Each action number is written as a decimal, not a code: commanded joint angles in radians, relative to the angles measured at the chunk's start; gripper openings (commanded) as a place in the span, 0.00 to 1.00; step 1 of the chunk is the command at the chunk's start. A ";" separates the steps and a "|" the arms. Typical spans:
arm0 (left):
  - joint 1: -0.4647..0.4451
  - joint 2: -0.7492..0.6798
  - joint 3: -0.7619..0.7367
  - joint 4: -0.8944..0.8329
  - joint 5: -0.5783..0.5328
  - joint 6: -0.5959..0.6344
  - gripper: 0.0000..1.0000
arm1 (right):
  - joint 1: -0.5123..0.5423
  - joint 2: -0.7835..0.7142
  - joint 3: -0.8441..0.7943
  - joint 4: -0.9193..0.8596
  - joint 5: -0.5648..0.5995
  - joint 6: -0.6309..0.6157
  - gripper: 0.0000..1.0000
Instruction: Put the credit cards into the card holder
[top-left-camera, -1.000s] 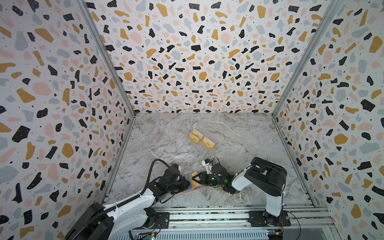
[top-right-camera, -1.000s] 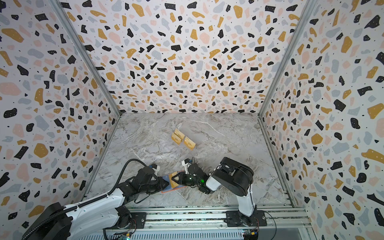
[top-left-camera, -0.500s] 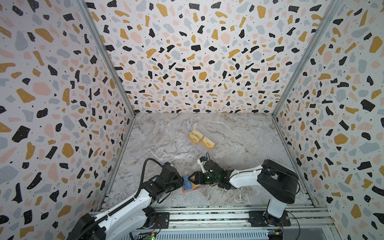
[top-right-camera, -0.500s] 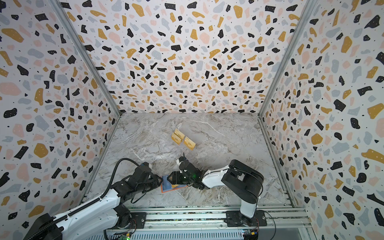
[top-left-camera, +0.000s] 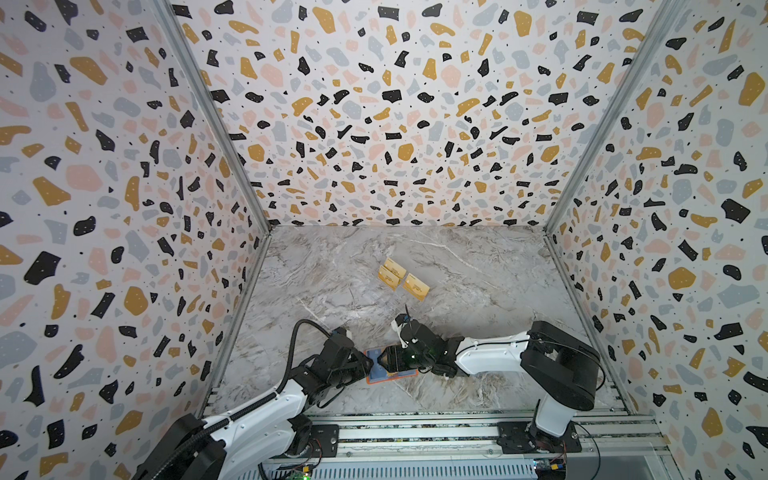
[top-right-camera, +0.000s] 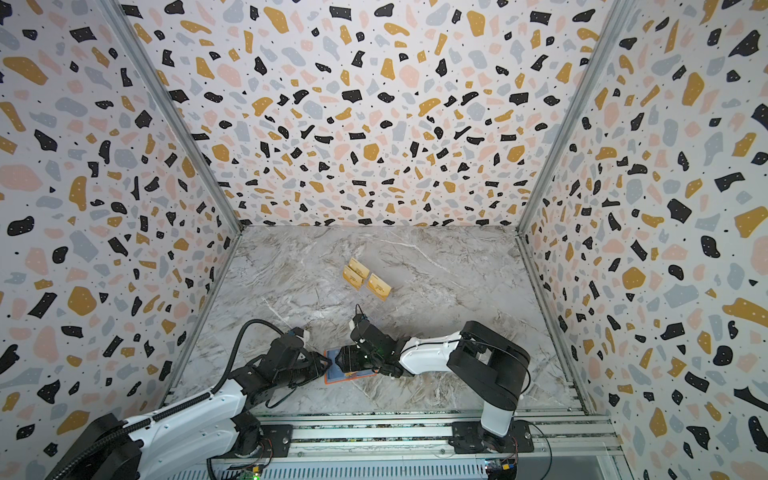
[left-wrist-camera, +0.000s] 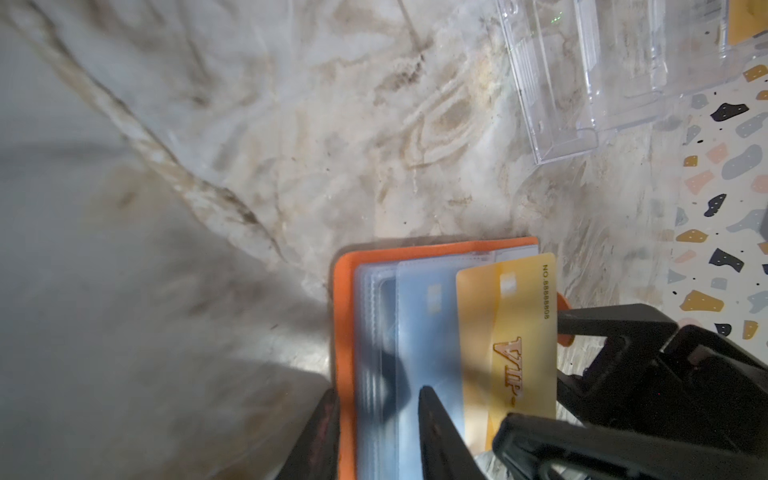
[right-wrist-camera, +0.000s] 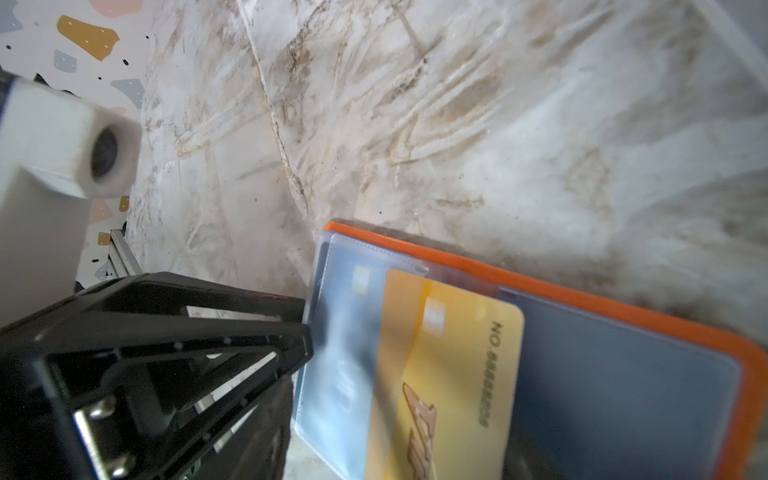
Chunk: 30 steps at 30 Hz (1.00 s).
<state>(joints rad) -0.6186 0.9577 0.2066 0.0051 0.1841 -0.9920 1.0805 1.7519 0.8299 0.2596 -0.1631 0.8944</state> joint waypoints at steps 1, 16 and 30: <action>0.000 0.018 -0.024 0.103 0.076 -0.014 0.32 | 0.009 0.040 0.010 -0.090 -0.027 -0.007 0.67; -0.001 0.019 -0.062 0.127 0.065 -0.023 0.26 | 0.024 0.011 0.081 -0.260 0.068 -0.043 0.72; 0.000 0.026 -0.072 0.156 0.063 -0.042 0.12 | 0.025 -0.058 0.096 -0.364 0.166 -0.107 0.81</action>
<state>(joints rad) -0.6167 0.9806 0.1463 0.1421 0.2428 -1.0328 1.1084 1.7321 0.9268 0.0006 -0.0380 0.8131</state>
